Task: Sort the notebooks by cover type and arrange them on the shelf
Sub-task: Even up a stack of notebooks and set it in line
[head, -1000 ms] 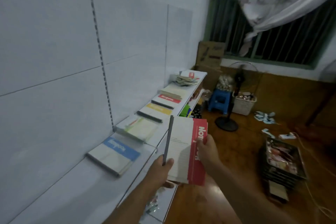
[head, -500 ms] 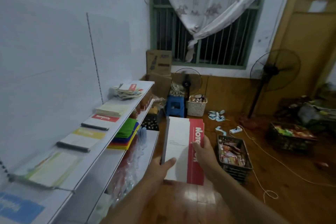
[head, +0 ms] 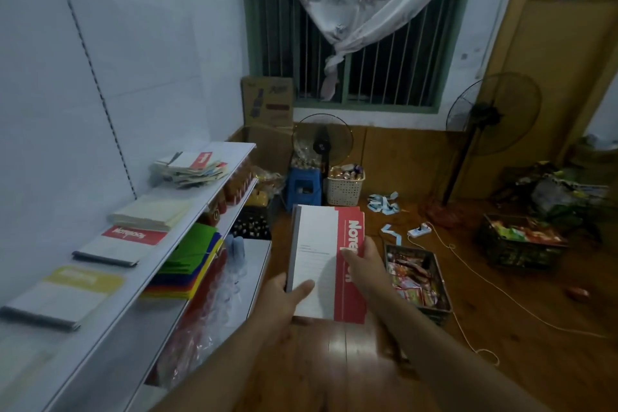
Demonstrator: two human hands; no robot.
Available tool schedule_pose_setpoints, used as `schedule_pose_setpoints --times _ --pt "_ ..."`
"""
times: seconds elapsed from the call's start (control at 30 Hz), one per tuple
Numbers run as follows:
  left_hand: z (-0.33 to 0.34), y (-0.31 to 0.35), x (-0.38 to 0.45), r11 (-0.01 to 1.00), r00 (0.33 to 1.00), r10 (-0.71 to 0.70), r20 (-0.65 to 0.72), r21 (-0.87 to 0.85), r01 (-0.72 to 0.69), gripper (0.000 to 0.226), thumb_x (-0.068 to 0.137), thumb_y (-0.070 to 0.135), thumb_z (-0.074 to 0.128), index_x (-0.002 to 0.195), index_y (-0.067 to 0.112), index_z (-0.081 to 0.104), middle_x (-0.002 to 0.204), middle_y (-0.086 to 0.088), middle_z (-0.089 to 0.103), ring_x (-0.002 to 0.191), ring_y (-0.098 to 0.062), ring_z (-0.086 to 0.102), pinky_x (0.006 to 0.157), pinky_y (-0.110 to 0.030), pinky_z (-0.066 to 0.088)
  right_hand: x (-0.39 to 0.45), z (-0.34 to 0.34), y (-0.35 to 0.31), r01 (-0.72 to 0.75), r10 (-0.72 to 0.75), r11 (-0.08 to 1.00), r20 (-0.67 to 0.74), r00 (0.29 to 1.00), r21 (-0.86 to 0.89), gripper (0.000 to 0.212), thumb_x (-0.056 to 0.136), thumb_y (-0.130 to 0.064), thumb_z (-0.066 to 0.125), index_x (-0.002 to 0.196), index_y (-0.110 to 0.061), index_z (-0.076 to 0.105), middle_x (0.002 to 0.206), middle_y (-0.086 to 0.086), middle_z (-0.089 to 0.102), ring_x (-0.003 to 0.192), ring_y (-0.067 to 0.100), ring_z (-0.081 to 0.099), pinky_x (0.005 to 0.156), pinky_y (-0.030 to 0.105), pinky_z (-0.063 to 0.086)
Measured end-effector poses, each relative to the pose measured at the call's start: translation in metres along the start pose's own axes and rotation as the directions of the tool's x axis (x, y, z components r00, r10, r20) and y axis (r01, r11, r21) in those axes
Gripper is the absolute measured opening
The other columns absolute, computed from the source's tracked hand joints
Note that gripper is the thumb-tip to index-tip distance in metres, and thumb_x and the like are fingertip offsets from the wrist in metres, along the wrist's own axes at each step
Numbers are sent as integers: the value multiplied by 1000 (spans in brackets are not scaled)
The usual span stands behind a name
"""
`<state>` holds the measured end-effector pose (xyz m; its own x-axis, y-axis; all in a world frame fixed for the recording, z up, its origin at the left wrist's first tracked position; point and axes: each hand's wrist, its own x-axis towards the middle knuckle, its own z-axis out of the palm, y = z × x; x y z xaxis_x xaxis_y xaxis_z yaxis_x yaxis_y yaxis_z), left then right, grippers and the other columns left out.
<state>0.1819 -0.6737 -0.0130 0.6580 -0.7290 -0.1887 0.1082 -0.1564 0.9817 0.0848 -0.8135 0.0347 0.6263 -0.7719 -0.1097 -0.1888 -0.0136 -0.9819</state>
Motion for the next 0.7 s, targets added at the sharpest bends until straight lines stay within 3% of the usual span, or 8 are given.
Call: schedule_pose_setpoints --times 0.1,0.23,0.33,0.43,0.57,0.63,0.7 --pt "-12 18 45 999 999 37 -5 30 -37 45 83 34 70 122 17 58 109 -3 69 96 -22 69 76 -44 60 43 12 -13 8 -8 1000 -35 999 17 30 96 -26 52 125 -26 42 109 -6 60 91 11 62 62 23 46" --pt "-22 48 109 998 998 64 17 11 -64 35 86 26 68 117 15 56 106 -4 68 92 -21 69 63 -36 60 105 24 -36 7 -7 1000 -51 999 5 33 96 -29 51 128 -27 44 111 -7 61 93 14 63 73 31 52" --pt "-30 66 156 994 993 111 30 15 -111 26 87 23 67 110 20 55 102 -2 67 87 -19 69 60 -35 60 152 32 -46 13 -13 1000 -84 996 -1 31 97 -31 49 127 -29 43 112 -8 60 92 12 62 75 31 51" --pt "-36 67 199 995 995 97 12 7 -97 33 86 24 69 114 16 55 104 -3 67 88 -21 69 58 -35 59 191 41 -45 3 -4 1000 -78 997 -14 33 98 -32 48 129 -27 40 114 -7 58 89 9 59 73 30 47" --pt "-44 59 252 997 997 72 -28 34 -71 49 85 32 70 128 21 49 114 6 64 99 -16 67 76 -42 60 250 57 -44 28 -32 996 -38 999 -90 39 98 -31 47 136 -25 40 119 -5 57 94 13 58 84 36 47" --pt "-52 60 277 997 996 70 -58 27 -68 44 88 26 66 126 25 45 116 7 62 96 -15 67 69 -39 61 284 73 -43 46 -46 992 2 999 -115 40 98 -30 47 137 -26 40 124 -4 57 99 16 58 86 37 48" --pt "-65 63 301 998 991 62 -115 24 -59 47 89 25 66 127 27 38 124 4 58 98 -19 67 60 -35 60 319 92 -43 70 -66 991 42 997 -116 37 98 -28 47 135 -27 41 120 -6 57 90 11 58 75 30 48"
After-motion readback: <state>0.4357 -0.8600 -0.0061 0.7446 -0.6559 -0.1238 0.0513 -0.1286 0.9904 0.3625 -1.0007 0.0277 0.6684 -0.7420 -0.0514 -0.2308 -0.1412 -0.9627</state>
